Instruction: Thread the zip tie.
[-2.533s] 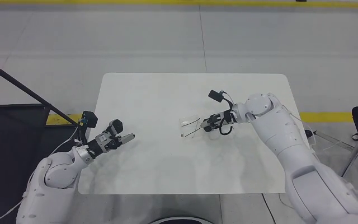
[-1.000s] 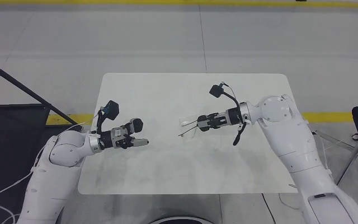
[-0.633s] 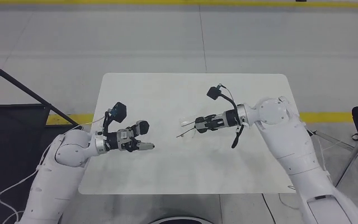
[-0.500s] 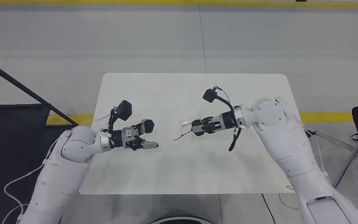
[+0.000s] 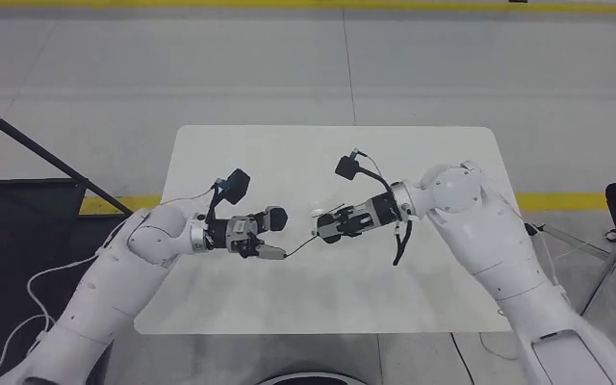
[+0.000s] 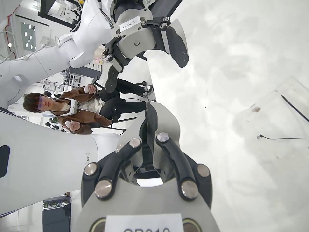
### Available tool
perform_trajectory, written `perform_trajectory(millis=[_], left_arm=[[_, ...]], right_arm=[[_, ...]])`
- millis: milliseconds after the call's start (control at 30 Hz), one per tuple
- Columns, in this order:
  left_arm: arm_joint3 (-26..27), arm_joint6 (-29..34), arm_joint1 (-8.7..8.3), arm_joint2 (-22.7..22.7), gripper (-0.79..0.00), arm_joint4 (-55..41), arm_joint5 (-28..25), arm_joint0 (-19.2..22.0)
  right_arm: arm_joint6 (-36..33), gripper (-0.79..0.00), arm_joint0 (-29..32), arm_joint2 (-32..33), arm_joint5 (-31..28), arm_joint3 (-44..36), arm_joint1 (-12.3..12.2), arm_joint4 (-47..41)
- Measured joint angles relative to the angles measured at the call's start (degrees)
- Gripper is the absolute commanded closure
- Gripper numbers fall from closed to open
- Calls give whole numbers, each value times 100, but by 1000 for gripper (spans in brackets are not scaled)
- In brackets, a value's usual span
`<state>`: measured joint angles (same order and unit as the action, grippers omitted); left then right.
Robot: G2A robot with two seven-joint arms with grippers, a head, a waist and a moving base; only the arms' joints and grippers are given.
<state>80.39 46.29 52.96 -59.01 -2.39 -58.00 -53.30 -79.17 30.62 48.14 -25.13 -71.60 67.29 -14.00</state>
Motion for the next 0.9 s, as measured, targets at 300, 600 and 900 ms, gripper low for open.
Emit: perform_trajectory(millis=[300,600,900], left_arm=[[260,-99,18,56,-723,413,272,-66],[173,-397,118,322,-317,774,194,55],[138,-712,177,447,-249,948,-1,110]], right_arm=[[111,0,74,-15,63,-86,0,55],[74,0,56,-62,119,-115,6,68],[-39,0,-57,-178,63,50,57,-62]])
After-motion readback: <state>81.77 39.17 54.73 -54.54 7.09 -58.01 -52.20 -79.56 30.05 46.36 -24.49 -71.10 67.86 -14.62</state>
